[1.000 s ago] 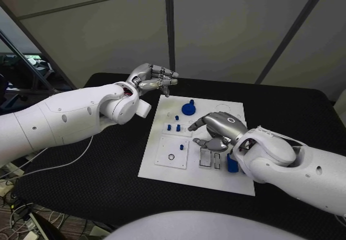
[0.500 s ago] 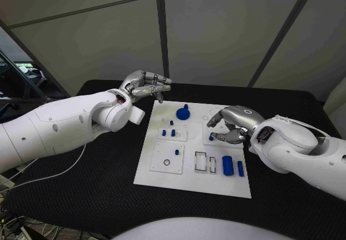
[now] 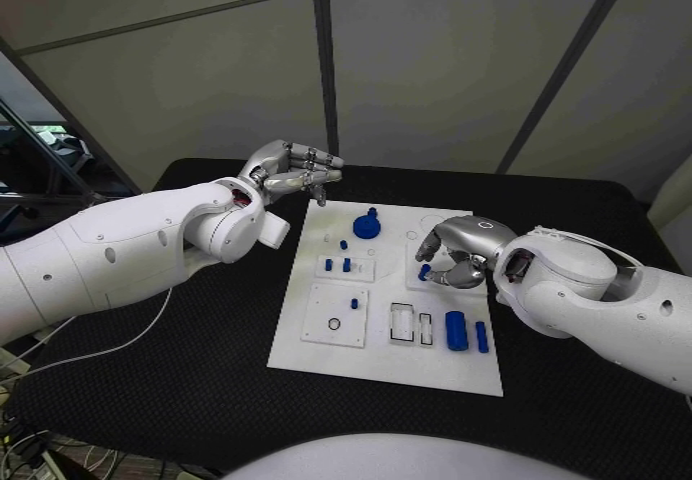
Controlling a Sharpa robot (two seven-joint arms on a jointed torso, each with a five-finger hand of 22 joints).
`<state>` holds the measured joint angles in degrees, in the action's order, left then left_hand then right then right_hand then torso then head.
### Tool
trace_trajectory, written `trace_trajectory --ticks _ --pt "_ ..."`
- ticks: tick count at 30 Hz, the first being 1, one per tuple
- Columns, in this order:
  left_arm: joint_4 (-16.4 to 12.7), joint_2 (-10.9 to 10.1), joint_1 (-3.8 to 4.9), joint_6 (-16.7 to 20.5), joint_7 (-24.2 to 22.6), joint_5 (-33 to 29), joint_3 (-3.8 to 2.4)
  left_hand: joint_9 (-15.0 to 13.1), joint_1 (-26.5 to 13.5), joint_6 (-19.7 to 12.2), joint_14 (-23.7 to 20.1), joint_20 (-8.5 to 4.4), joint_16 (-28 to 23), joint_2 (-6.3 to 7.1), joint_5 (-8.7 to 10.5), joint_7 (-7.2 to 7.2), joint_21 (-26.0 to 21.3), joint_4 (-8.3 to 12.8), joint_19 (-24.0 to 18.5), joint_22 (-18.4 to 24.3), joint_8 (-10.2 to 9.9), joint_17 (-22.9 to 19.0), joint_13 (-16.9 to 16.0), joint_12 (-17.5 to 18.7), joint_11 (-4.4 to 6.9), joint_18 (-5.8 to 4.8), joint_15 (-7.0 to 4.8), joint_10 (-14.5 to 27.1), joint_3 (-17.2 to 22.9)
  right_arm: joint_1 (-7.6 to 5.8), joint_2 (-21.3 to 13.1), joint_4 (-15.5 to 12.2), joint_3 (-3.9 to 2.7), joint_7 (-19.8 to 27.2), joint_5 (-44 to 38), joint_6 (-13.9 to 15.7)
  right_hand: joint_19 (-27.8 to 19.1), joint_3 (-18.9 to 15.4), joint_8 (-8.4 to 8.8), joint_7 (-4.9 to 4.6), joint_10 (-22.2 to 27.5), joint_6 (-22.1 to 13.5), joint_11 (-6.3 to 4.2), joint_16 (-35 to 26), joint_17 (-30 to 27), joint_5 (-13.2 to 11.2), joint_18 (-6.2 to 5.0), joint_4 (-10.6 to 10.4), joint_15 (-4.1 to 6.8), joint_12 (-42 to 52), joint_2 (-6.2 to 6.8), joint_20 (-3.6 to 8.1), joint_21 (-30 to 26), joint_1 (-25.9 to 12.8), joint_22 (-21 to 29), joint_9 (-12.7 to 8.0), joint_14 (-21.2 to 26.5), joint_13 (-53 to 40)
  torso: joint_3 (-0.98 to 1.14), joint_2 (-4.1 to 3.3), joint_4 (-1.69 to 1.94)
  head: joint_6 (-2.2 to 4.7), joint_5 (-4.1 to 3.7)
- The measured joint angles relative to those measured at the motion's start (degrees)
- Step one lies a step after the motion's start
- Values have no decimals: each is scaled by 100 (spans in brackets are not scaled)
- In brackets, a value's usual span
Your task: Assemble the parts on the task board
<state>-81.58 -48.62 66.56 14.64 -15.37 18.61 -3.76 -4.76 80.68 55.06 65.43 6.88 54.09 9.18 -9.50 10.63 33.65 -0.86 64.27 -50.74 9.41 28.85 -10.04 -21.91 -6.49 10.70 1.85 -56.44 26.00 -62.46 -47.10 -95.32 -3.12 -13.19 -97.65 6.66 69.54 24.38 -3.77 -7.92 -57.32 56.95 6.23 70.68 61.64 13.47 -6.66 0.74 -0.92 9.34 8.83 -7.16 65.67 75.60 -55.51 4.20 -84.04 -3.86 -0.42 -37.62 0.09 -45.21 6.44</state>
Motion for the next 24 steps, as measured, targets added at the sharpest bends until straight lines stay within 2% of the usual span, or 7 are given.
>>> trace_trajectory --ticks 6,12,24 --pt "-11 -3 0 0 2 0 0 0 0 0 0 0 0 0 0 0 0 0 0 0 0 0 0 0 0 0 0 0 0 0 83 91 3 -14 -50 -145 0 0 0 4 -38 46 -39 -25 -29 0 0 0 0 68 -55 0 0 55 3 6 0 0 3 0 0 -14 15" --pt "-12 -9 0 0 2 0 0 0 0 0 0 0 0 0 0 0 0 0 0 0 0 0 1 0 0 0 0 0 0 0 147 153 5 -34 -119 -244 54 73 -38 -57 -234 187 -79 -26 7 0 0 -26 0 194 -90 54 18 90 -76 24 0 0 7 0 -4 -24 20" --pt "-12 -10 0 0 3 0 0 -1 0 0 0 0 0 0 0 0 0 0 0 -1 0 -4 1 0 0 0 0 -1 0 1 205 220 12 -59 -218 -367 150 185 -104 -34 -483 411 -133 87 131 0 -1 -9 43 288 -158 109 174 157 -267 59 -1 -1 7 2 -9 -54 33"
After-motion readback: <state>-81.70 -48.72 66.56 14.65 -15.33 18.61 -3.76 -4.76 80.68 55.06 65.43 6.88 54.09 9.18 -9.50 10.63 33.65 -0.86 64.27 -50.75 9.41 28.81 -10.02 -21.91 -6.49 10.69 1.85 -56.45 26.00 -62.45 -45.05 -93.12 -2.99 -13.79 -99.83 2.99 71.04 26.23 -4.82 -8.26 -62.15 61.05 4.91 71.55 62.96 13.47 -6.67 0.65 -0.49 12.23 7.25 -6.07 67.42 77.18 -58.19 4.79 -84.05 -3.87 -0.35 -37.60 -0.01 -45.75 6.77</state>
